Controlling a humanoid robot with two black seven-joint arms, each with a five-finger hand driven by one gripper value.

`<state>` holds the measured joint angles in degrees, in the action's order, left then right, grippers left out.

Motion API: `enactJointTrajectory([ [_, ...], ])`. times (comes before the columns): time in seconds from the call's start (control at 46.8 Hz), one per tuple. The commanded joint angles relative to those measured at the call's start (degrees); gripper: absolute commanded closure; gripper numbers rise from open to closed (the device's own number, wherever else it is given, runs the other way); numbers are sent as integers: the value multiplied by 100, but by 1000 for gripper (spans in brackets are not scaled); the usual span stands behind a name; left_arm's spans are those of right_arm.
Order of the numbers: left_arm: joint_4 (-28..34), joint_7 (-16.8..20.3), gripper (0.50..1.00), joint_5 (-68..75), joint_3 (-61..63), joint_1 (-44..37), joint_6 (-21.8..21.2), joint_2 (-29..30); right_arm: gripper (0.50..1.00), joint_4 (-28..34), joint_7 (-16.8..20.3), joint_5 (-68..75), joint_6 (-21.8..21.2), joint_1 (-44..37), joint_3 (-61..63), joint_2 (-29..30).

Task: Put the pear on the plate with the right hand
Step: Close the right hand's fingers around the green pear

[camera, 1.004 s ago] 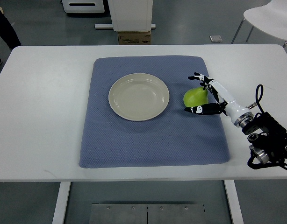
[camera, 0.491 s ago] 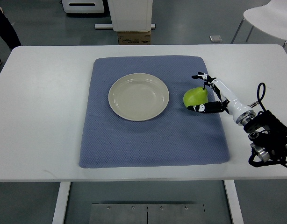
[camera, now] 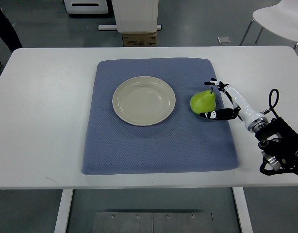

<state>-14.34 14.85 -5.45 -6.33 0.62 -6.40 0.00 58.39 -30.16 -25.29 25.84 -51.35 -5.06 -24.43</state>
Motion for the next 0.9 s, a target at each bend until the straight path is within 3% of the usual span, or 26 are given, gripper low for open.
enactJointTrajectory([
  [0.0, 1, 0, 500, 0, 0, 0, -2, 0, 513, -4, 1, -2, 9, -6, -39, 52],
  [0.214, 1, 0, 500, 0, 0, 0, 7, 0, 519, -39, 1, -2, 105, -6, -83, 61],
  [0.299, 1, 0, 500, 0, 0, 0, -2, 0, 559, -39, 10, -10, 106, -6, -109, 70],
  [0.556, 1, 0, 500, 0, 0, 0, -2, 0, 739, -179, 28, -19, 141, -182, -523, 158],
  [0.705, 1, 0, 500, 0, 0, 0, -2, 0, 1000, -250, 45, -19, 141, -199, -531, 228],
  [0.876, 1, 0, 500, 0, 0, 0, -2, 0, 1000, -258, 63, 16, 132, -270, -523, 228],
])
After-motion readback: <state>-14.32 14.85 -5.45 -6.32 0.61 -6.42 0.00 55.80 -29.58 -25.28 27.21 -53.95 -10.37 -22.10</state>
